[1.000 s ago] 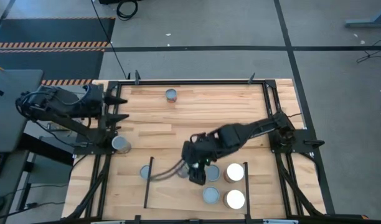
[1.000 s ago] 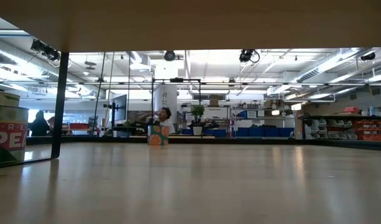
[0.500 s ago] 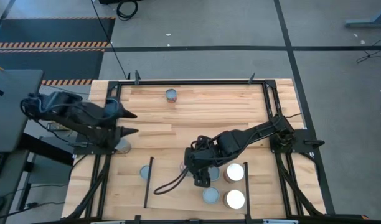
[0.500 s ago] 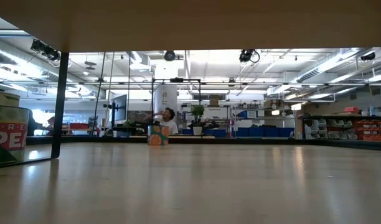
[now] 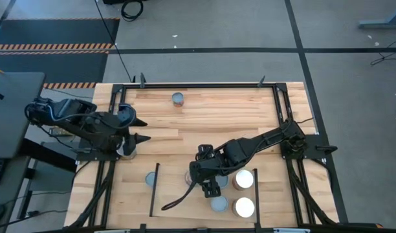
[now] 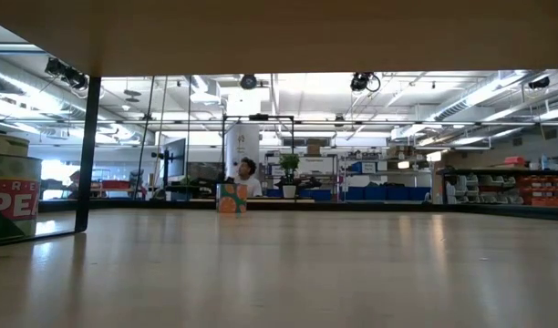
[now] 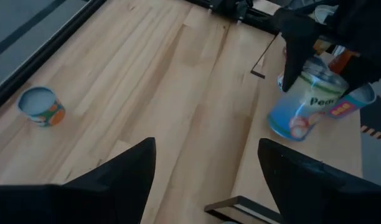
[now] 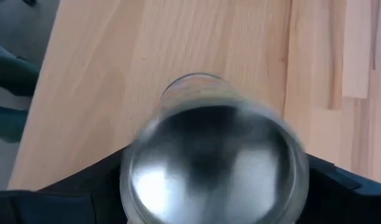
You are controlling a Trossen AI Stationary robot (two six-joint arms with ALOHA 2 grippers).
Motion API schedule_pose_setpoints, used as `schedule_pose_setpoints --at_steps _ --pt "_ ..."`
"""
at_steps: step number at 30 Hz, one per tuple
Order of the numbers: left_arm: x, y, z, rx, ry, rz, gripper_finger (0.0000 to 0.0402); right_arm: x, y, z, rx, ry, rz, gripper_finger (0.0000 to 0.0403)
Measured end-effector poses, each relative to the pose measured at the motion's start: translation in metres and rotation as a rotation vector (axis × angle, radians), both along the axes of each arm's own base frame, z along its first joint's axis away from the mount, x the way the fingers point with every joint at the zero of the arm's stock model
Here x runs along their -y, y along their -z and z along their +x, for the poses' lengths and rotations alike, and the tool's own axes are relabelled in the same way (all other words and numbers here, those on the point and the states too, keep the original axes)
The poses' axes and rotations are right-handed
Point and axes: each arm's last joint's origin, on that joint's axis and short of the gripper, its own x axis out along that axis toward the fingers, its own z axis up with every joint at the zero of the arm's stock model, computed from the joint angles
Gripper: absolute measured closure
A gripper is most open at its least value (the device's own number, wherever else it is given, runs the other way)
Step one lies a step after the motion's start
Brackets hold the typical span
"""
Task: Pick and place cans onto a shelf
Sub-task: Put the right canned peaches on the shelf
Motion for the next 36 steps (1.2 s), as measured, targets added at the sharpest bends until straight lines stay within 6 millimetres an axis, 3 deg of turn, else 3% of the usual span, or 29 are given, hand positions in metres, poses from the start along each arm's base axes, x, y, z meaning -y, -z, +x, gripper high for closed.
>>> schedule_pose_setpoints --at_steps 19,31,36 --pt "0.000 0.001 0.000 0.000 -0.031 -0.027 0.0115 -0.001 -0.003 0.003 0.054 -0.007 -0.003 0.0048" --pt "0.000 0.001 -0.001 -0.005 -0.032 -0.026 0.0115 -0.001 -0.044 -0.001 0.232 0.058 0.010 0.0055" --pt "0.000 0.001 -0.001 -0.005 -0.032 -0.026 0.0115 0.002 -0.030 0.005 0.228 0.102 -0.119 0.0056"
